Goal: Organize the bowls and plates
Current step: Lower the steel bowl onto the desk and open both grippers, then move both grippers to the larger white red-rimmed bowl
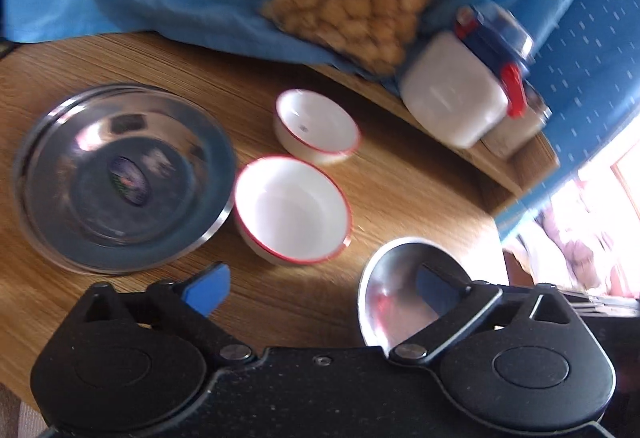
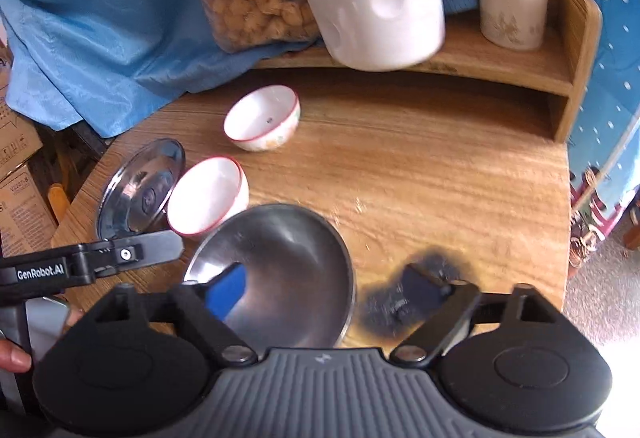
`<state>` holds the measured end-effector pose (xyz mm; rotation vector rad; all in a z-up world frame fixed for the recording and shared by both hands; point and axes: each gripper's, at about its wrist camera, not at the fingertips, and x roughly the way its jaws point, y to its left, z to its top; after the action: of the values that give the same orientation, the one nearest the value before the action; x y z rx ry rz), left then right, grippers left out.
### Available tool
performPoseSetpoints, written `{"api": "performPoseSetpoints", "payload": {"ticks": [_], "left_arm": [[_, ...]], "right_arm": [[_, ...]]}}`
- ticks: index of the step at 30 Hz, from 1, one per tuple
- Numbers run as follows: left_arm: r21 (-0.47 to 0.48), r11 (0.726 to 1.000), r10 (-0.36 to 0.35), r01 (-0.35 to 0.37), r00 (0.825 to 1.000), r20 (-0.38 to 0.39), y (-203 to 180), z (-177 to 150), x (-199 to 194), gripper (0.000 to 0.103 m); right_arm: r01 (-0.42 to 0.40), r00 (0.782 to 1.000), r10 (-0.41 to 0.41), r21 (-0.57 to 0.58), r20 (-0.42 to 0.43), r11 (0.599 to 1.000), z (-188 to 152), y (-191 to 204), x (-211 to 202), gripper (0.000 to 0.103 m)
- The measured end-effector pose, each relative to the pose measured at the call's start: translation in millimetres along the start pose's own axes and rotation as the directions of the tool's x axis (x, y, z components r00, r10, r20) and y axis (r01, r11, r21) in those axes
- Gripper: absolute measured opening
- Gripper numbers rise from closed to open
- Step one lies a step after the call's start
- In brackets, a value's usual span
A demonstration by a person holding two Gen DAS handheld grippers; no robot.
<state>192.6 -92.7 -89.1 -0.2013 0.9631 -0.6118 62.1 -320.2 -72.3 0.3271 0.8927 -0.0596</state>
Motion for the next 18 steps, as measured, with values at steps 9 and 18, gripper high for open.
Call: {"api": "performPoseSetpoints", "payload": {"ticks": [9, 18], "left_arm": [[-0.146, 0.981, 0.129, -0.125, 0.991, 0.019, 9, -2, 1, 0.102], [-0.335, 0.899, 0.287, -0.283, 0.957, -0.038, 30, 5, 11, 0.102]], "right_arm": [[0.006, 1.0, -0.005, -0.078, 0.021, 0.997, 19, 14, 6, 0.102], [0.012, 1.0, -0.013, -0.09, -0.006, 0.996, 31, 22, 19, 0.103]]}}
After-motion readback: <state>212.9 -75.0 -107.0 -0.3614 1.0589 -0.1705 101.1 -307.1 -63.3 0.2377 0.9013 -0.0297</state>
